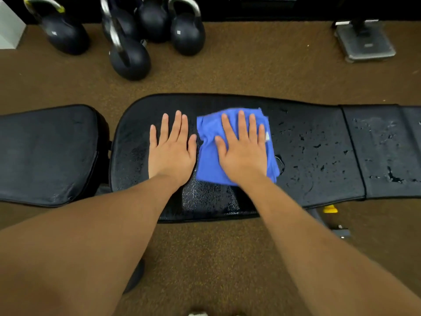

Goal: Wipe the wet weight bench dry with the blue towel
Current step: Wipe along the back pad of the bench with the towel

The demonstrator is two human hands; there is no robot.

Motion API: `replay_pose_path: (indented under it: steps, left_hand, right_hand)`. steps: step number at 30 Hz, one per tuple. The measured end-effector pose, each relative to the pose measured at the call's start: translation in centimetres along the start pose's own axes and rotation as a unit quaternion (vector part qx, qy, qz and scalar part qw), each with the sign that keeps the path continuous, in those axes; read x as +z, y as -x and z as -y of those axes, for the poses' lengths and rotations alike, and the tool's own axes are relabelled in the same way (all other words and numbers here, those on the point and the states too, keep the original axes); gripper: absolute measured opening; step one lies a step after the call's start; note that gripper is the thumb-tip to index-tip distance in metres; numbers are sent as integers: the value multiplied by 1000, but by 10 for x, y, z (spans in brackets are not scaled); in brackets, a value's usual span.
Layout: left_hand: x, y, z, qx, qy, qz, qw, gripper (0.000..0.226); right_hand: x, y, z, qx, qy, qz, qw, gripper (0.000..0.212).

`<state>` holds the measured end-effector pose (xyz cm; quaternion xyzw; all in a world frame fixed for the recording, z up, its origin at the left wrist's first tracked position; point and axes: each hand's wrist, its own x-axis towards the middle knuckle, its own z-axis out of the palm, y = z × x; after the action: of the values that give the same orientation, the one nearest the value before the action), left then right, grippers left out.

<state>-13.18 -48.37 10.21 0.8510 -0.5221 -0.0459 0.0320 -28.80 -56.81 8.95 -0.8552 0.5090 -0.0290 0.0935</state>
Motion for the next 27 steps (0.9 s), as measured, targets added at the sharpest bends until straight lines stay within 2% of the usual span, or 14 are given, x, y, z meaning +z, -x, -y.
replay_pose_path:
  steps: [3, 6, 12, 15, 24, 27]
  left_hand:
    - [1, -1, -1, 3, 3, -3, 1000, 61]
    - [2, -1, 0, 4, 2, -5, 1000, 62]
    - [1, 1, -1, 7, 4, -4, 1000, 62]
    - [0, 2, -1, 5, 5, -10, 1000, 62]
    - [3, 1, -2, 4, 8, -16, 1000, 61]
    - [2, 1, -2, 3, 8, -10, 1000, 61]
  right_hand:
    - [-5, -61, -3, 17, -1, 19, 1000, 62]
    - [-5, -67, -1, 18, 0, 20, 1000, 64]
    - [-1, 61, 4, 36, 7, -28, 999, 66]
    - [0, 85, 1, 33, 17, -20, 999, 67]
    - [-12, -32, -5, 24, 3, 28, 999, 74]
    - [-10, -38, -4, 25, 7, 28, 999, 72]
